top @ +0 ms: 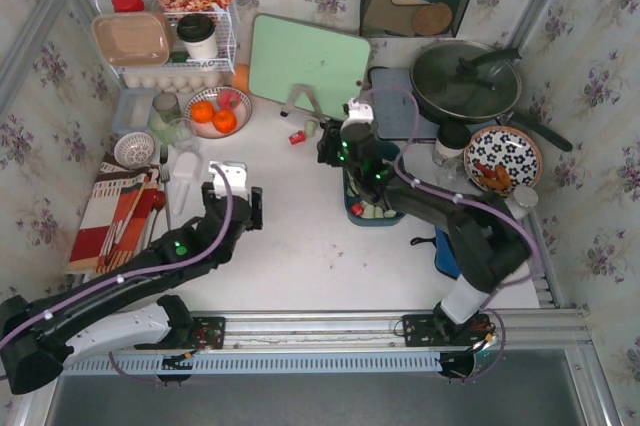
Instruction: Mix the coffee capsules in the storage basket
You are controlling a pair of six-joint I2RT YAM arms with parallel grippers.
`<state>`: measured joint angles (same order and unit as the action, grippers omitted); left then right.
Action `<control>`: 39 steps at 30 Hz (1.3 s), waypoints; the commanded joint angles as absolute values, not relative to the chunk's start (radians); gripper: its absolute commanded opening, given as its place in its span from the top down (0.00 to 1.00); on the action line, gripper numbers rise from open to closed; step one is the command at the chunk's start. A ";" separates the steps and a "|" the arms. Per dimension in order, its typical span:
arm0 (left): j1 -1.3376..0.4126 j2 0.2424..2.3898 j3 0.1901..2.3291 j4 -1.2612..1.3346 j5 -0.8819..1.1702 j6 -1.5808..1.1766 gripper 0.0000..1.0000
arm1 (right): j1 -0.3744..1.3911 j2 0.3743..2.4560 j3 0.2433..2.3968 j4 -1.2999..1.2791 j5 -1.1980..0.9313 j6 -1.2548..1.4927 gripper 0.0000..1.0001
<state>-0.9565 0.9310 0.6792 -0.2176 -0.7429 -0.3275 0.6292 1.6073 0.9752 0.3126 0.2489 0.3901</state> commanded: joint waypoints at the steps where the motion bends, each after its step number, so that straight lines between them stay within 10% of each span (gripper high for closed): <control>1: -0.956 0.862 0.740 -0.355 -0.753 -0.400 0.29 | 0.632 1.760 1.123 0.297 0.301 0.464 0.41; 15: -0.954 0.641 0.624 -0.287 -0.693 -0.424 0.24 | 0.623 2.310 1.748 0.027 0.432 0.503 0.44; 39: -0.954 0.683 0.632 -0.278 -0.675 -0.426 0.24 | 0.552 2.502 1.950 -0.023 0.240 0.501 0.46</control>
